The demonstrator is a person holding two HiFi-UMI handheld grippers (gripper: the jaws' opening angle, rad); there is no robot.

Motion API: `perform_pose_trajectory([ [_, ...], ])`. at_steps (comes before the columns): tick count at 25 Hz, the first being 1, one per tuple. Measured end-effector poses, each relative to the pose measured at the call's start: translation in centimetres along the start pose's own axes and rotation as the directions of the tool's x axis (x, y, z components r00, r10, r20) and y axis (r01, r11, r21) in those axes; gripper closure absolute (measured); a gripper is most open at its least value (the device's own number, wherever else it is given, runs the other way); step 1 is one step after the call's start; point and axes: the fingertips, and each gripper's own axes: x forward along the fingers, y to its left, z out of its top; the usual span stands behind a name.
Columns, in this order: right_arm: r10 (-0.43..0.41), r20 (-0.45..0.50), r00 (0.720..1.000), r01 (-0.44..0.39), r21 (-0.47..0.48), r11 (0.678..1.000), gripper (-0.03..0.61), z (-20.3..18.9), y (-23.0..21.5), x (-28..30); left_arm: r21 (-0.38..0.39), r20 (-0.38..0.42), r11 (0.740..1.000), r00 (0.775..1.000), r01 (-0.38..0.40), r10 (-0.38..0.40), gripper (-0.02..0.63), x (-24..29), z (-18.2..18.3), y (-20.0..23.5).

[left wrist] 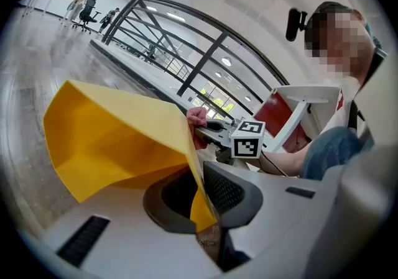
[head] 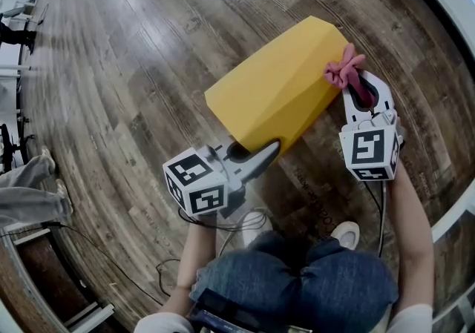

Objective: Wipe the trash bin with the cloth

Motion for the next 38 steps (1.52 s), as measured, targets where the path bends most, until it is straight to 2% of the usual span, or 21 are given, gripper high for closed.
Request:
perform_pose_trajectory([
  [5, -0.063, -0.056, 0.996, 0.065, 0.029, 0.997, 0.528, -1.7, -2.3, 1.3, -0.003, 0.008, 1.0, 1.0, 0.007, -0.007, 0.583, -0.1, 0.1, 0.1],
  [7, -0.067, -0.065, 0.996, 0.07, 0.048, 0.996, 0.528, -2.0, -2.5, 1.6, 0.019, -0.006, 1.0, 1.0, 0.007, -0.006, 0.58, 0.0, 0.0, 0.0],
  [9, -0.067, -0.065, 0.996, 0.071, 0.05, 0.996, 0.528, -1.9, -2.4, 1.7, 0.1, -0.034, 0.995, 0.999, -0.018, 0.021, 0.574, 0.2, -0.1, -0.2],
  [11, -0.071, -0.064, 0.995, 0.073, 0.044, 0.996, 0.528, -1.8, -2.4, 1.8, 0.202, -0.051, 0.977, 0.996, -0.063, 0.075, 0.553, 0.3, -0.1, -0.4],
  [13, -0.071, -0.065, 0.995, 0.075, 0.049, 0.996, 0.528, -1.8, -2.4, 1.8, 0.253, -0.067, 0.963, 0.992, -0.09, 0.11, 0.515, 0.4, -0.7, -0.5],
  [17, -0.069, -0.061, 0.996, 0.072, 0.057, 0.996, 0.528, -1.4, -2.3, 1.5, 0.244, -0.102, 0.966, 0.988, -0.089, 0.117, 0.506, 1.1, -2.2, -0.4],
  [20, -0.06, -0.017, 0.998, 0.061, 0.074, 0.995, 0.528, 0.3, -1.8, 0.4, 0.258, -0.173, 0.965, 0.981, -0.044, 0.091, 0.506, 1.9, -3.5, -0.7],
  [22, -0.031, 0.024, 0.999, 0.029, 0.078, 0.996, 0.528, 1.6, -0.6, -0.8, 0.281, -0.187, 0.959, 0.977, -0.042, 0.098, 0.511, 2.0, -3.7, -0.9],
  [23, -0.008, 0.047, 0.999, 0.005, 0.07, 0.998, 0.528, 2.2, 0.2, -1.4, 0.269, -0.177, 0.962, 0.979, -0.047, 0.097, 0.543, 2.0, -3.5, -1.0],
  [27, 0.134, 0.118, 0.984, -0.131, -0.033, 0.991, 0.528, 4.3, 4.9, -4.5, 0.165, -0.098, 0.985, 0.993, -0.054, 0.071, 0.554, 1.3, -1.8, -0.6],
  [30, 0.208, 0.151, 0.966, -0.204, -0.043, 0.978, 0.528, 5.2, 8.5, -6.3, 0.077, -0.032, 0.997, 0.999, -0.013, 0.016, 0.555, 0.7, -0.3, -0.6],
  [33, 0.246, 0.204, 0.947, -0.242, -0.044, 0.969, 0.528, 6.3, 11.1, -7.3, -0.026, 0.037, 0.999, 0.999, 0.036, -0.035, 0.554, 0.4, 1.0, -0.8],
  [38, 0.252, 0.204, 0.946, -0.237, -0.095, 0.967, 0.528, 6.1, 11.7, -6.6, -0.048, 0.051, 0.998, 0.998, 0.042, -0.039, 0.554, 0.2, 1.1, -0.6],
])
